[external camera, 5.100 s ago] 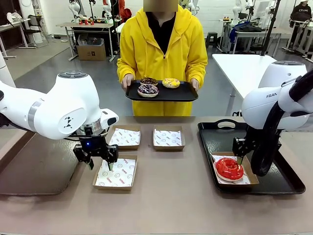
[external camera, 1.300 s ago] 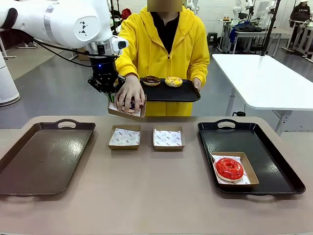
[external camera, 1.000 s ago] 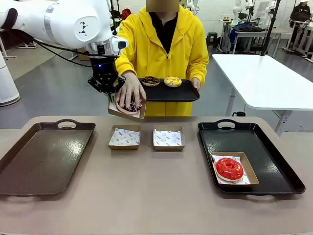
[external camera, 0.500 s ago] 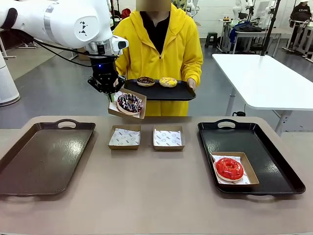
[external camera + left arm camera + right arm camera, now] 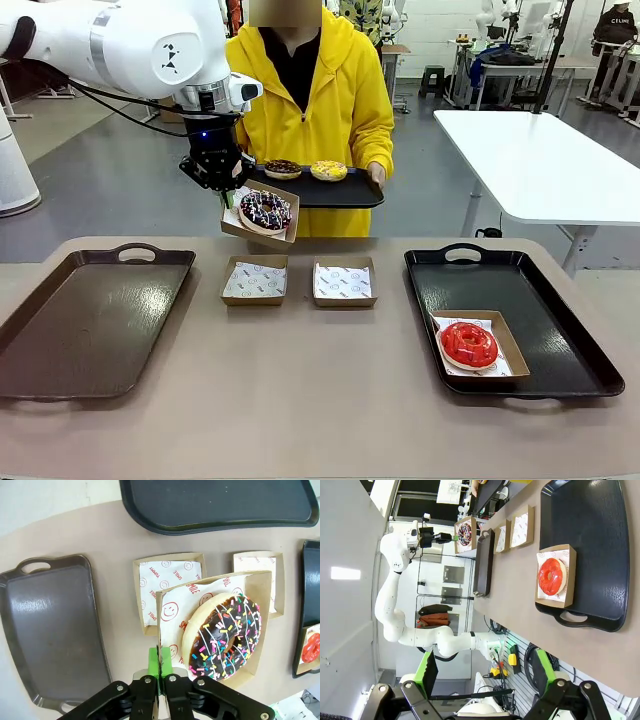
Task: Individually package the donuts and arrange them on the tray.
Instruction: Place the picked Paper togo box on the Handle tray while simultaneously picking up another Paper togo box from the table with the other hand.
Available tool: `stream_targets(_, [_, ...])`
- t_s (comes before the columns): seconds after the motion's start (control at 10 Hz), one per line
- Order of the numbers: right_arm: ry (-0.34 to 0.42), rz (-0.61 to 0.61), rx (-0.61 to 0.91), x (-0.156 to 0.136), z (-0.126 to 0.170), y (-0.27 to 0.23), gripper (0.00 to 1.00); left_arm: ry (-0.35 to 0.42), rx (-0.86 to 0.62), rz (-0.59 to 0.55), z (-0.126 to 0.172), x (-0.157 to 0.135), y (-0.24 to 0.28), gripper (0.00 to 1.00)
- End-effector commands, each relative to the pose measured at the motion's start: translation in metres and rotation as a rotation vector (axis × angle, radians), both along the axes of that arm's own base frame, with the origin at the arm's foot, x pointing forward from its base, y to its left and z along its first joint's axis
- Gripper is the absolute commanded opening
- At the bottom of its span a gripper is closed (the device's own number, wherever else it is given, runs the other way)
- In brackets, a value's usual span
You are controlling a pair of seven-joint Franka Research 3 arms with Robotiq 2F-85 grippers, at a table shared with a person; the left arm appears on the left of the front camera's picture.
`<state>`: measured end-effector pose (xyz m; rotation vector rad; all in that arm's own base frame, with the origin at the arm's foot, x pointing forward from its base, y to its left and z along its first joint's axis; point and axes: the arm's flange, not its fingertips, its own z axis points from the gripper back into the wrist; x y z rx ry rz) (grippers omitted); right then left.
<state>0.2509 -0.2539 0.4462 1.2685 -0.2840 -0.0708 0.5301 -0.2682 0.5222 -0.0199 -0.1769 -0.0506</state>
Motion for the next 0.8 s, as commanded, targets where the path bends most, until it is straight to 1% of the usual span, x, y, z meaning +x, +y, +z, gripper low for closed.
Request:
stream_targets(0.0, [-0.009,-0.004,0.021,0.0,0.0,0.0,1.0,-0.002,0.003,0.002,0.002,-0.004,0.003,0.0])
stream_targets(0.3, [0.0,0.0,0.0,0.0,0.0,0.0,1.0,-0.002,0.003,0.002,0.002,-0.004,0.003,0.0])
stream_targets(0.4, [0.012,0.042,-0.025,0.009,0.001,0.011,1.0,0.0,0.0,0.0,0.0,0.0,0.0,0.01])
stream_targets(0.5, [0.016,0.053,-0.066,0.024,0.007,0.031,1.0,0.011,0.017,-0.029,0.0,-0.007,0.012,0.01])
stream_targets(0.6, [0.011,0.087,-0.132,0.037,0.017,0.053,1.0,0.028,0.056,-0.043,0.001,-0.017,0.027,0.01])
stream_targets(0.7, [0.033,0.118,-0.188,0.051,0.03,0.078,1.0,0.043,0.068,-0.032,0.004,-0.032,0.044,0.01])
